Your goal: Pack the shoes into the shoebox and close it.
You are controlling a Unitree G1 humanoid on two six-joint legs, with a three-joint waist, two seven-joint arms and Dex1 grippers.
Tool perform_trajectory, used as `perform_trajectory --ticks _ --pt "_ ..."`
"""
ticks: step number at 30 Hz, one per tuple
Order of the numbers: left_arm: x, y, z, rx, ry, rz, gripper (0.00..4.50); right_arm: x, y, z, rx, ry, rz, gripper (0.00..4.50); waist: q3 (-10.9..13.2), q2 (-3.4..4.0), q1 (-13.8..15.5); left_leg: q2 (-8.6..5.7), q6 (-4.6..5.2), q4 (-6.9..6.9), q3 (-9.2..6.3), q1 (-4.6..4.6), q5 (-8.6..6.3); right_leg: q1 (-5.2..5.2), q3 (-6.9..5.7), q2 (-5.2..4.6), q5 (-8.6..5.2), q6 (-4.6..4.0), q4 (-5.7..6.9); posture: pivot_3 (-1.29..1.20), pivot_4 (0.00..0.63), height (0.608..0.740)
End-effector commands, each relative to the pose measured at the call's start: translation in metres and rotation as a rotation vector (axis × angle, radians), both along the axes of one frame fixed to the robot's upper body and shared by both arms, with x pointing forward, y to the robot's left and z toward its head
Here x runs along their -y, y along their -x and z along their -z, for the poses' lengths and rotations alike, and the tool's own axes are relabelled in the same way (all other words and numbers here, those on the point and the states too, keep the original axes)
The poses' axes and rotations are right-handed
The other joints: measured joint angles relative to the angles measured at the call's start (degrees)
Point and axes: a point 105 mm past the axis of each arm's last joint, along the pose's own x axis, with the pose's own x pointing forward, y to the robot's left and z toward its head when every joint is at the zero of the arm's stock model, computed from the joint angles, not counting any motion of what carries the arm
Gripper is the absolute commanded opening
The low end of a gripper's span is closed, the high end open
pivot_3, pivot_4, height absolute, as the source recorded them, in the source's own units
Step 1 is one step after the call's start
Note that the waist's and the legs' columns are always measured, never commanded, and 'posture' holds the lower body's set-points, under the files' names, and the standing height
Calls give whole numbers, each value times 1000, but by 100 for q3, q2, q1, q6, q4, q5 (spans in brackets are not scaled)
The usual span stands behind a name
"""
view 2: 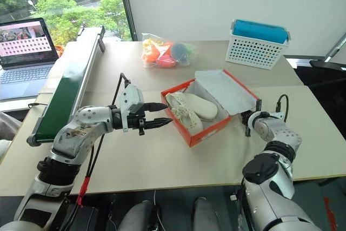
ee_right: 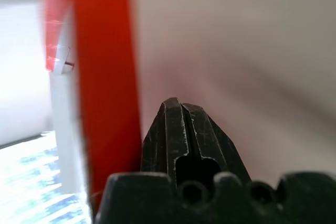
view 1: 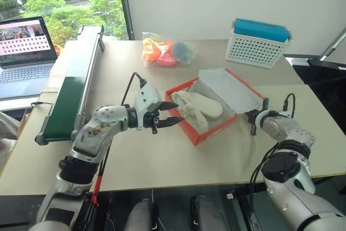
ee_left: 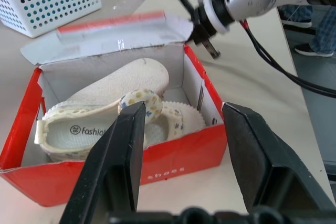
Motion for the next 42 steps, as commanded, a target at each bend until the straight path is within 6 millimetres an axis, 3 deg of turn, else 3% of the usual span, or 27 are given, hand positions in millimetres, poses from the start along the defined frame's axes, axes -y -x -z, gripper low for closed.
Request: perform_trajectory --ticks 1,4,7,10,13,18,21,24,29,34,38,42 --pt "-2 0 -14 50 12 9 2440 -3 10 -97 422 116 16 76 8 13 6 0 0 0 0 0 0 -1 0 0 0 0 1 0 150 699" --pt "-2 1 -15 50 9 8 2440 -39 28 -139 628 278 -124 76 15 25 -1 0 0 0 0 -1 0 -4 0 0 0 0 3 0 150 699" --pt "-3 1 -16 51 9 -2 2440 -83 49 -161 757 511 -340 76 15 26 -6 2 1 -1 0 2 -1 -3 -1 0 0 -1 4 0 150 699" --pt "-7 0 -18 51 8 -27 2440 -137 66 -148 756 834 -662 76 17 30 2 -1 2 -1 0 2 -1 -3 0 -3 0 -1 2 0 150 699" --pt "-10 0 -19 49 11 -45 2440 -159 65 -118 661 1008 -864 76 17 29 -17 0 2 0 1 7 -1 -2 3 -2 0 -2 3 0 150 699" --pt "-13 1 -19 51 9 -69 2440 -172 46 -66 436 1179 -1045 76 17 28 49 0 2 1 0 3 -2 -2 -2 -1 0 -1 -4 0 150 699" --pt "-16 1 -20 55 9 -88 2440 -166 26 -48 323 1277 -1041 76 19 26 116 -2 4 2 1 -2 -2 -4 -4 -3 0 -2 -6 0 150 699" --pt "-18 2 -20 54 10 -100 2440 -166 13 -50 311 1333 -1024 76 19 26 134 -3 3 4 2 -5 -2 -9 -4 -3 0 -2 -3 0 150 699" --pt "-21 3 -17 48 7 -122 2440 -188 -2 -64 373 1402 -1029 76 19 26 125 0 3 6 0 -4 -2 -7 -8 -3 0 -2 -2 0 150 699" --pt "-22 4 -17 44 11 -133 2440 -206 -12 -51 345 1548 -1081 76 19 26 119 -1 1 5 1 -6 -1 -11 -8 -3 1 -3 1 0 150 699" --pt "-22 5 -16 41 13 -145 2440 -223 -12 -19 271 1624 -1178 76 17 24 87 0 -1 6 1 1 0 -7 -7 -3 2 -4 5 0 150 699" --pt "-23 6 -16 37 16 -156 2440 -218 -7 34 84 1733 -1271 76 -5 10 16 2 -5 5 0 21 2 9 -7 -2 1 -5 14 0 150 699"
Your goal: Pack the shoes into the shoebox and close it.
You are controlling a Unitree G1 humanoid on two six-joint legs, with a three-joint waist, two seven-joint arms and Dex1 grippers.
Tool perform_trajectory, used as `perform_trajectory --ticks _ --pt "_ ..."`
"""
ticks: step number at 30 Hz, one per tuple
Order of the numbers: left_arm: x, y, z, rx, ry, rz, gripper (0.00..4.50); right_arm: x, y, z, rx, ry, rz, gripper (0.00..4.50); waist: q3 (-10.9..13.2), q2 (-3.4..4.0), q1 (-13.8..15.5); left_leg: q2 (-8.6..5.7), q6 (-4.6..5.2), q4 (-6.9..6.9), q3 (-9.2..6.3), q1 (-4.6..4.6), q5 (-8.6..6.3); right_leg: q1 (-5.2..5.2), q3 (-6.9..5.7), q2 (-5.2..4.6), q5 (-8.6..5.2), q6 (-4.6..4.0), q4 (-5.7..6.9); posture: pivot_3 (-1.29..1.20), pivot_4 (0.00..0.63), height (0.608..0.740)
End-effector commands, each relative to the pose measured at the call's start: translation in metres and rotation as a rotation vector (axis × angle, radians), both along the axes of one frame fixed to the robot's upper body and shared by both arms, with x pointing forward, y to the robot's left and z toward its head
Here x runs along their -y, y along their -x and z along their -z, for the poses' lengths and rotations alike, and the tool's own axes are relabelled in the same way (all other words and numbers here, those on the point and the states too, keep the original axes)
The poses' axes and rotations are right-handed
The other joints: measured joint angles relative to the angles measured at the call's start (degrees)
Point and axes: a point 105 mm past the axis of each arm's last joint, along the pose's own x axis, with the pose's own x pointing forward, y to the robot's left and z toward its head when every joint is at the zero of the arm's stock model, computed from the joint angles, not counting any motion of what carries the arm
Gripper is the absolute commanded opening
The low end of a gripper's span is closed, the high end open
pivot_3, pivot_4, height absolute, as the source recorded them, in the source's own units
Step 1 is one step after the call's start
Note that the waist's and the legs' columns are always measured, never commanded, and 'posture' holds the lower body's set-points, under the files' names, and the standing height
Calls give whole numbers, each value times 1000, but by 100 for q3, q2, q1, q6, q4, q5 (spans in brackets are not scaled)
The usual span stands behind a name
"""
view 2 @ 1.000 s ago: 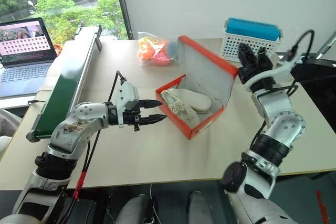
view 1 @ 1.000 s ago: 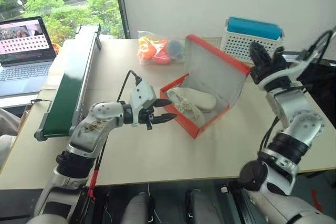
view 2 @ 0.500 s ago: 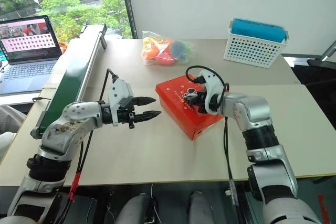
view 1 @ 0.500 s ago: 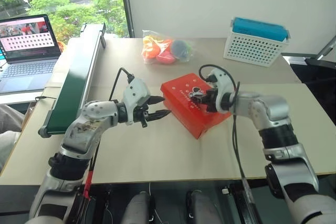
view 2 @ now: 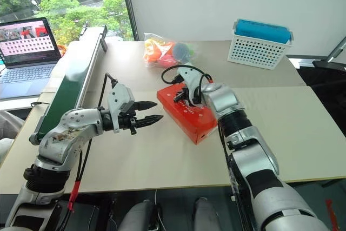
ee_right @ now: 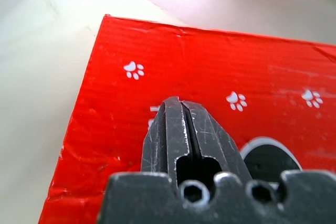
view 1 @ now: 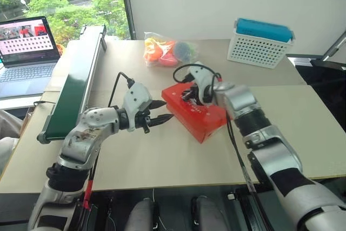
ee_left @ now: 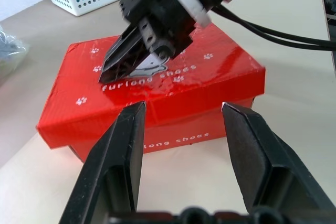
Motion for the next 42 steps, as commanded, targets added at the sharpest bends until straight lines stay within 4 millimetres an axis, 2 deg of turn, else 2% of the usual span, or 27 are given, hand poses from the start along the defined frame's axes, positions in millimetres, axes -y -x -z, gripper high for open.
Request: perform_trajectory --ticks 1,3,5,6,7,10,12,17,19,21,23,24,26,29,36,39,42 --pt "0 4 -14 51 23 1 2440 12 11 77 -151 204 51 76 -37 -14 -48 1 -1 -1 0 6 0 4 0 0 0 0 1 0 150 699" --pt "-1 4 -15 50 25 -6 2440 24 15 103 -165 304 80 76 -72 -21 -87 2 -2 -7 0 41 -1 32 1 0 -2 -2 2 0 150 699" --pt "-2 4 -15 51 25 -11 2440 30 17 114 -169 339 93 76 -103 -23 -85 3 -8 -31 -1 117 -6 97 0 0 -19 12 -16 0 150 699" --pt "-2 4 -16 50 25 -13 2440 30 18 116 -174 334 96 76 -144 -32 -75 4 -10 -44 -1 145 -8 102 0 0 -39 32 -25 0 150 699" --pt "-2 4 -16 50 24 -14 2440 29 18 117 -176 327 102 76 -172 -35 -73 3 -62 -55 -1 170 -37 115 1 -3 -46 31 -27 0 150 699" --pt "-3 4 -15 47 23 -20 2440 35 18 123 -171 329 150 76 -242 -28 -42 4 -68 -57 -4 183 -41 121 1 -4 -52 26 -20 0 150 699" --pt "-3 3 -15 44 26 -22 2440 31 18 119 -177 273 173 76 -259 -30 -33 4 -68 -57 -4 184 -40 122 2 -4 -52 24 -20 0 150 699" --pt "-5 -1 -14 48 35 -47 2440 24 7 80 -130 70 236 76 -276 -49 19 3 -69 -57 -5 176 -41 118 2 -8 -52 22 -23 0 150 699" --pt "-9 -7 -15 63 56 -96 2440 18 5 52 -117 -97 247 76 -269 -40 53 3 -68 -57 -6 163 -41 105 2 -10 -51 21 -25 0 150 699" --pt "-15 -14 -15 65 90 -154 2440 15 8 24 -125 -271 248 76 -248 -16 85 4 -68 -57 -6 131 -40 98 3 -11 -36 -3 -22 0 150 699" --pt "-19 -17 -16 60 129 -194 2440 15 15 7 -140 -386 239 76 -232 -4 96 4 -62 -56 -10 89 -32 61 -1 -9 -22 -24 -18 0 150 699" --pt "-22 -19 -16 59 146 -217 2440 17 18 -1 -144 -424 233 76 -224 -1 97 3 -28 -55 -10 74 -10 45 -1 -9 -20 -26 -13 0 150 699" --pt "-26 -23 -14 62 164 -259 2440 21 26 -10 -138 -441 229 76 -210 1 94 2 -27 -53 -9 20 -6 -5 -3 -8 -19 -26 -3 0 150 699" --pt "-32 -29 -11 64 189 -326 2440 32 33 -15 -139 -461 256 76 -198 1 76 0 -25 -52 -7 -9 -7 -30 -5 -8 -18 -25 -4 0 150 699" --pt "-44 -40 -10 75 238 -441 2440 54 38 -25 -93 -465 321 76 -147 -3 94 -1 -18 -48 -8 -12 -7 -26 -11 -6 -18 -20 -13 0 150 699" --pt "-52 -44 -7 74 262 -499 2440 76 34 -40 22 -449 359 76 -126 -2 95 -2 -17 -48 -8 -15 -7 -28 -12 -6 -17 -19 -13 0 150 699" --pt "-67 -50 -5 93 291 -606 2440 109 36 -67 285 -346 345 76 -89 -7 138 -7 -15 -47 -9 -19 -8 -27 -16 -6 -17 -14 -17 0 150 699"
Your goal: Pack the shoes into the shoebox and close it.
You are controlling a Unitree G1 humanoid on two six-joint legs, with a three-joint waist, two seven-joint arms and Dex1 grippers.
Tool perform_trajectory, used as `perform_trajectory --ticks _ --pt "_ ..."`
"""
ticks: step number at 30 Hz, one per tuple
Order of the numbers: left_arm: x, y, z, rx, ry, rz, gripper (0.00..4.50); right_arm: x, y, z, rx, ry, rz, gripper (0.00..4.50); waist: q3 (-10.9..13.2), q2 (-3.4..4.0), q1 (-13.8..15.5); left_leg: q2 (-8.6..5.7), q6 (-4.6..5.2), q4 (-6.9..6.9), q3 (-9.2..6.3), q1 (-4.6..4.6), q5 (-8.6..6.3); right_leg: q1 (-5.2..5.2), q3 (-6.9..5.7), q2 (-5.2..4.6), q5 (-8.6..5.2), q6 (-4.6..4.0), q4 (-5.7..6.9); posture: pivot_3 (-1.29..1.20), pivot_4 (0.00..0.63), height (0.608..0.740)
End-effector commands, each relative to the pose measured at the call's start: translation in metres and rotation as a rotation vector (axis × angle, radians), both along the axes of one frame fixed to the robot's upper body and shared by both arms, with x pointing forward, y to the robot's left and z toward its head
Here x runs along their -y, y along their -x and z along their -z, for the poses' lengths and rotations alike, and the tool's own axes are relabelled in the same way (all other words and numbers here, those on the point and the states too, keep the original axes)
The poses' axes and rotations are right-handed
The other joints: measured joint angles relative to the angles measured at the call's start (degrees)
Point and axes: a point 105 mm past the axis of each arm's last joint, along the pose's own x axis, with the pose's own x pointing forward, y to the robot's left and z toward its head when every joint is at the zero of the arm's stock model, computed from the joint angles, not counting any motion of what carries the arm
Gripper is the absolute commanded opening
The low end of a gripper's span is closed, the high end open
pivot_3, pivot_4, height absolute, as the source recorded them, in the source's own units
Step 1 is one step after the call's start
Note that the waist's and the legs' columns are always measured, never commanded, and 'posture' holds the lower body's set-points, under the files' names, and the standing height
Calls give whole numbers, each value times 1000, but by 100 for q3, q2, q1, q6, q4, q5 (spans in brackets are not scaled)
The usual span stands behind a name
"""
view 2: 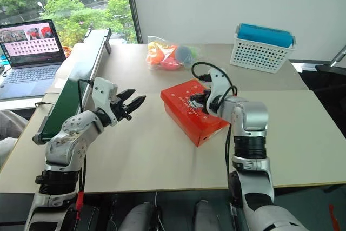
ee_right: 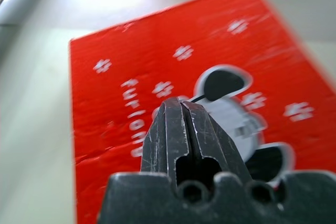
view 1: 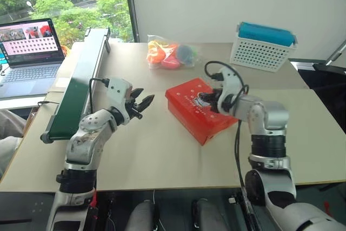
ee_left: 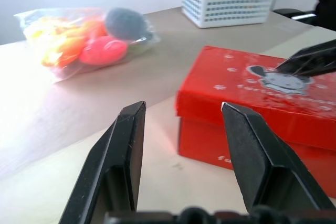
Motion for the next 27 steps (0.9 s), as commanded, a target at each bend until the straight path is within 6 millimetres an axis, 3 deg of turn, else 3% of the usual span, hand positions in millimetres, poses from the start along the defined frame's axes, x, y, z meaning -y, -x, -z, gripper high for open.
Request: perform_trajectory --ticks 1,3,7,12,19,27 --pt "-26 -7 -8 59 47 -157 2440 39 6 -42 326 211 29 76 28 -3 28 -1 2 2 0 -3 -1 0 -1 0 1 4 -6 0 150 699" --pt "-36 -10 -6 55 77 -219 2440 52 10 -35 353 320 20 76 37 -7 36 -2 7 4 1 -6 -4 1 1 -1 2 10 -11 0 150 699" --pt "-69 -13 6 47 73 -386 2440 103 21 -17 385 491 109 76 46 -21 15 2 9 4 6 -2 -6 6 2 0 2 13 -16 0 150 699" --pt "-100 -12 33 -5 85 -557 2440 155 29 5 362 564 282 76 50 -25 -2 5 5 9 11 6 -3 11 7 -1 2 13 -17 0 150 699" --pt "-104 -7 47 -13 79 -594 2440 197 37 13 375 555 491 76 54 -31 43 5 6 11 9 3 -1 12 7 -2 3 13 -20 0 150 699" --pt "-92 -4 44 27 84 -573 2440 224 53 31 338 565 601 76 54 -32 105 6 7 16 10 4 -2 17 7 -2 3 12 -22 0 150 699"
